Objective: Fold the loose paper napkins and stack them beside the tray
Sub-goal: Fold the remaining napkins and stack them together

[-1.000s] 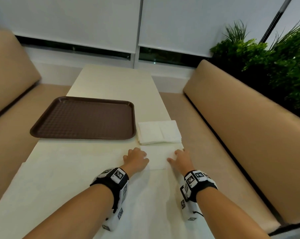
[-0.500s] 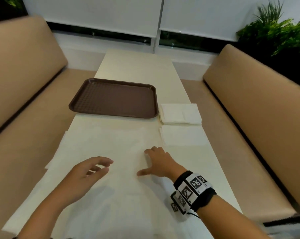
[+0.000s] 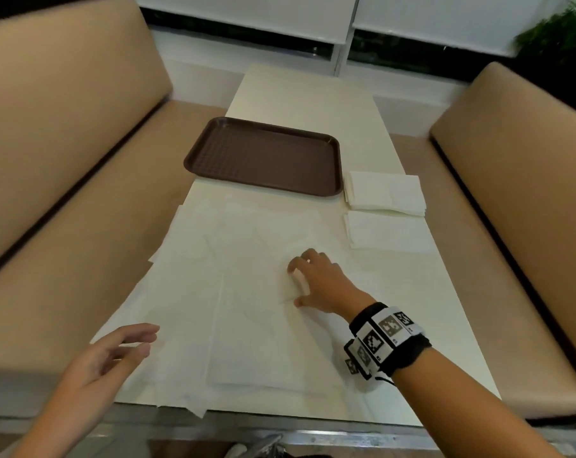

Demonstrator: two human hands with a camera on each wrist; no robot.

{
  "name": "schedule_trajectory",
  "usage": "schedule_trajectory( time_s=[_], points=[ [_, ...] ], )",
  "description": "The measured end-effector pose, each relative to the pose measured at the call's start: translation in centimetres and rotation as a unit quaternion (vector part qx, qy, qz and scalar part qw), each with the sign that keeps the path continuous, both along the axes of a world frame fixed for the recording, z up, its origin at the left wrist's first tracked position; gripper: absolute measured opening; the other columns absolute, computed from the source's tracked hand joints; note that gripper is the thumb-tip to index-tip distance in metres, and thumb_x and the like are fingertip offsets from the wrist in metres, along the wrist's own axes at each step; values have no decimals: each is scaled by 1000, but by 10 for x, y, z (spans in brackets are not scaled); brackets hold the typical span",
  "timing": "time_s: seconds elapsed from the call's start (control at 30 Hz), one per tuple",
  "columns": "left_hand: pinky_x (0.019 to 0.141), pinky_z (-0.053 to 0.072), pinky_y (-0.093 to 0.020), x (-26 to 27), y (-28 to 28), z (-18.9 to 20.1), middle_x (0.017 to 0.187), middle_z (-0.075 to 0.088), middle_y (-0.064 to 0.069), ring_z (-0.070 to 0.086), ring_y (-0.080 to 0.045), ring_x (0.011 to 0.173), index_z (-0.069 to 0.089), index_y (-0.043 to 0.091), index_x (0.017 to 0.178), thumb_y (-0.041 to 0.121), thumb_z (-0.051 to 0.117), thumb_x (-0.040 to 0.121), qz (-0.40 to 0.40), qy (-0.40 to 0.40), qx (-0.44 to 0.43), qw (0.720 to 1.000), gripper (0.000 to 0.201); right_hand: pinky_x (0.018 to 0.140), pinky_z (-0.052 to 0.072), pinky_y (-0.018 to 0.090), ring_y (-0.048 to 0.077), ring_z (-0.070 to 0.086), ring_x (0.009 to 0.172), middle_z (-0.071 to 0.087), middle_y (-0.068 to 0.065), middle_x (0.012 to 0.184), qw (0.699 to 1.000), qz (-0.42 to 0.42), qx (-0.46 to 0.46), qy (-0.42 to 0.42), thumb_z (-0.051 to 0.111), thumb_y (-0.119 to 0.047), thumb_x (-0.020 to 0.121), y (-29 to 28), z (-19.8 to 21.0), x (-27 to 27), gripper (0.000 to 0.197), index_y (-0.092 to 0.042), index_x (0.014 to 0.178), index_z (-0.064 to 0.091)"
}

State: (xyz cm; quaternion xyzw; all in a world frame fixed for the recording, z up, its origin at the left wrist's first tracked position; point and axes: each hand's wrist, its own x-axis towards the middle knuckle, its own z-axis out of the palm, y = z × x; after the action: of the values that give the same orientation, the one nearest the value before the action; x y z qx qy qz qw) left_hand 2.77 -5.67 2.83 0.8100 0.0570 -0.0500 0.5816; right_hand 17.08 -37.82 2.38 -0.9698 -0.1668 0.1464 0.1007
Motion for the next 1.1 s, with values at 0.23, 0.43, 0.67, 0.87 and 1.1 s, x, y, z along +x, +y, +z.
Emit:
schedule_trajectory(
  time_s=[0.23, 0.43, 0.67, 0.87, 1.1],
  points=[
    [78, 46, -15, -4, -6, 8, 99, 70, 15, 65, -10, 87, 69, 45, 95, 58, 58, 65, -13, -27, 10, 999, 34, 90, 46, 36, 23, 55, 112, 56, 1, 129, 994, 99, -10, -36, 56, -21, 92, 13, 2, 5, 36, -22, 128, 54],
    [82, 46, -15, 2, -12, 19, 100, 70, 16, 63, -3, 91, 69, 44, 93, 28, 67, 88, -16, -37, -1, 999, 17, 85, 47, 35, 21, 62, 97, 69, 1, 108, 994, 54, 87, -39, 50, -33, 98, 13, 25, 19, 30, -12, 106, 70],
    [99, 36, -18, 33, -37, 52, 123, 52, 28, 46, 8, 116, 54, 53, 116, 23, 68, 83, 12, -89, 21, 996, 48, 86, 46, 21, 14, 63, 95, 71, 4, 105, 971, 47, 197, -126, 65, -24, 89, 12, 92, 25, 22, -8, 102, 73],
    [93, 38, -9, 98, -75, 103, 127, 53, 30, 45, 15, 118, 45, 39, 132, 26, 85, 62, -96, -149, 28, 984, 82, 79, 45, 10, -1, 61, 87, 69, -9, 90, 951, 116, 240, -157, 69, -23, 85, 15, 185, 7, 15, -14, 95, 75],
    [67, 56, -19, 138, -100, 133, 80, 75, 11, 69, -4, 73, 71, 18, 92, 6, 64, 87, -105, -192, -69, 973, 15, 78, 49, 19, 9, 64, 83, 72, -4, 87, 931, 26, 268, -248, 73, -22, 82, -16, 215, -5, 8, -18, 87, 70]
  ],
)
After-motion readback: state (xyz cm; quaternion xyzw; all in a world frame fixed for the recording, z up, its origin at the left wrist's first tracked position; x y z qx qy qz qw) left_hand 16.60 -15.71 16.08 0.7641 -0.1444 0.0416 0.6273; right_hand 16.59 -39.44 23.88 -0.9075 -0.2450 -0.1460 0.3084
